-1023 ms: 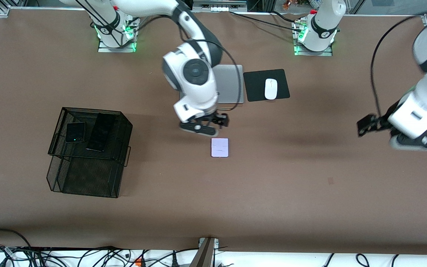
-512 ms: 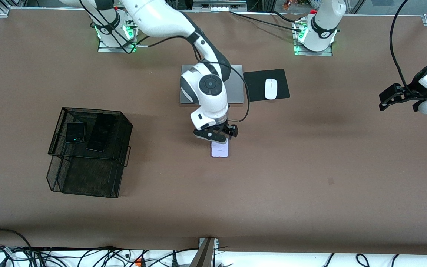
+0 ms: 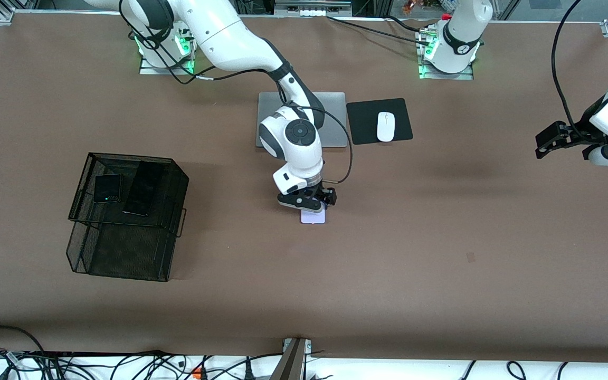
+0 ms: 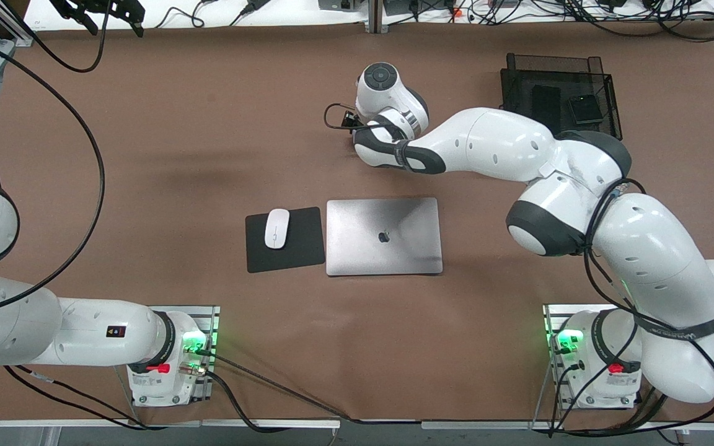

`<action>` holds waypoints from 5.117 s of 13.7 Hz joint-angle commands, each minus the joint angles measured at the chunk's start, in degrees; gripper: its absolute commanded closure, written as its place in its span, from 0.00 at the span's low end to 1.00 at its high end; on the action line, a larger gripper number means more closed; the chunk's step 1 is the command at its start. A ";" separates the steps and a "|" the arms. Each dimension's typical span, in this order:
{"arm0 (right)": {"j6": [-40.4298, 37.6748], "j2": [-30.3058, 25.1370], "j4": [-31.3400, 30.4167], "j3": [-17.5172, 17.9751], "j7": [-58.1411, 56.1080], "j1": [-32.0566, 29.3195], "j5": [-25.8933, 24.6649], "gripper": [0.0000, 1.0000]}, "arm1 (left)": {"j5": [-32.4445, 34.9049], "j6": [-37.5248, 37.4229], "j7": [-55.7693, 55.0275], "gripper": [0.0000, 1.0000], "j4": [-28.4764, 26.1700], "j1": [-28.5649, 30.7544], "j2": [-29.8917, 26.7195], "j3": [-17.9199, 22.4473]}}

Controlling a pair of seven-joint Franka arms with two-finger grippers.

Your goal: Place phones with both arms

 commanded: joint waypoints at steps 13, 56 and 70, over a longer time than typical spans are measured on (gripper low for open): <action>-0.19 1.51 1.88 -0.68 0.26 1.89 -7.43 0.88 | -0.65 -2.08 1.33 0.00 2.73 0.77 1.45 -0.61; -36.12 -22.03 -3.48 -2.52 -67.68 -43.11 4.52 0.00 | -0.74 -2.96 1.33 0.00 2.82 0.68 1.45 -0.61; -46.51 -53.51 -22.82 10.19 -58.46 -54.00 -5.32 0.00 | -0.65 -3.05 1.25 0.00 2.82 0.59 1.45 -0.61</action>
